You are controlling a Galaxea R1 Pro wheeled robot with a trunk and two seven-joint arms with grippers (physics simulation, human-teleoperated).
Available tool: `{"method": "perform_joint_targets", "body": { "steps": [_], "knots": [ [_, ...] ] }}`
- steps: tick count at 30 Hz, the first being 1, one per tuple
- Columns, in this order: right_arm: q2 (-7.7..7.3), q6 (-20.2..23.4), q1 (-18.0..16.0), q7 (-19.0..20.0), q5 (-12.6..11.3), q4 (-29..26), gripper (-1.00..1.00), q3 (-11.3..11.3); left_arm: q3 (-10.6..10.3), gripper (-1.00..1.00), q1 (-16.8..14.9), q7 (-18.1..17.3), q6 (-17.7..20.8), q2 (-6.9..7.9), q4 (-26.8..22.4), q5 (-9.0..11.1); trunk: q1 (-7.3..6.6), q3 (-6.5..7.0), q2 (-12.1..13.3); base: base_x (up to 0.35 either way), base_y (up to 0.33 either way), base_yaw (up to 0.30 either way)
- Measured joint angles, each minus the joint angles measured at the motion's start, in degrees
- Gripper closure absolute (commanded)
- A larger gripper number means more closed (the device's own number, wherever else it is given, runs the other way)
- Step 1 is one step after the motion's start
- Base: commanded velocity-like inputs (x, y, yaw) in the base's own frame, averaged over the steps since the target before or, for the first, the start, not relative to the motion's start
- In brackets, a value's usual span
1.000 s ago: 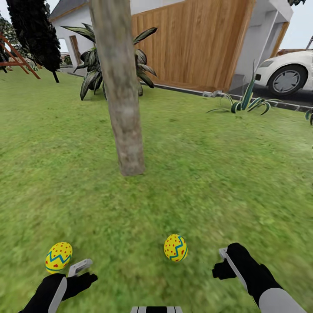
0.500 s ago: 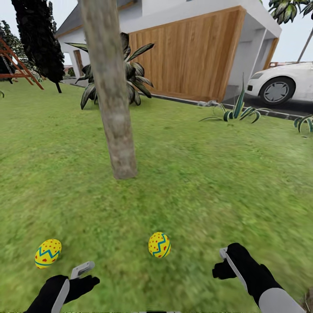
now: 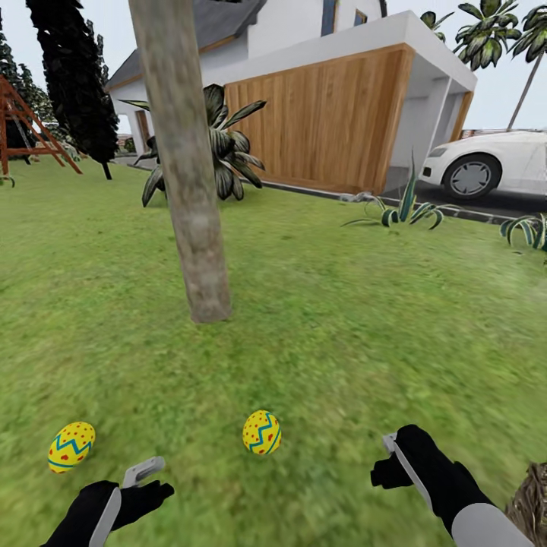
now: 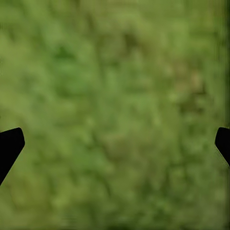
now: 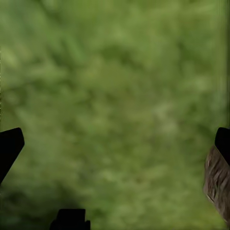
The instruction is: Take the three Easter eggs out of the wicker basket on the lawn in the garden, then place them on the lawn next to a single tree (choose any tree) so that all three eggs are next to the same tree and none are left in the basket.
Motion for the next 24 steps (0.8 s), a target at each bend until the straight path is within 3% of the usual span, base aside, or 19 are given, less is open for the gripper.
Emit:
{"method": "perform_joint_targets", "body": {
  "steps": [6, 19, 24],
  "knots": [
    [0.02, 0.0, 0.0, 0.0, 0.0, 0.0, -1.00, 0.0, -0.1, -1.00, 0.0, 0.0, 0.0, -0.07, 0.0, -0.2, -0.13, 1.33, 0.1, -0.233, -0.100, 0.000],
    [0.07, 0.0, 0.0, 0.0, 0.0, 0.0, -1.00, 0.0, -0.2, -1.00, 0.0, 0.0, -0.1, -0.98, 0.1, -0.4, -0.48, 4.21, 0.3, -0.161, -0.259, 0.000],
    [0.07, 0.0, 0.0, 0.0, 0.0, 0.0, -1.00, 0.0, -0.1, -1.00, 0.0, -0.1, 0.0, -1.03, 0.0, -0.1, -0.49, 4.22, 0.3, -0.010, -0.094, 0.000]
  ]
}}
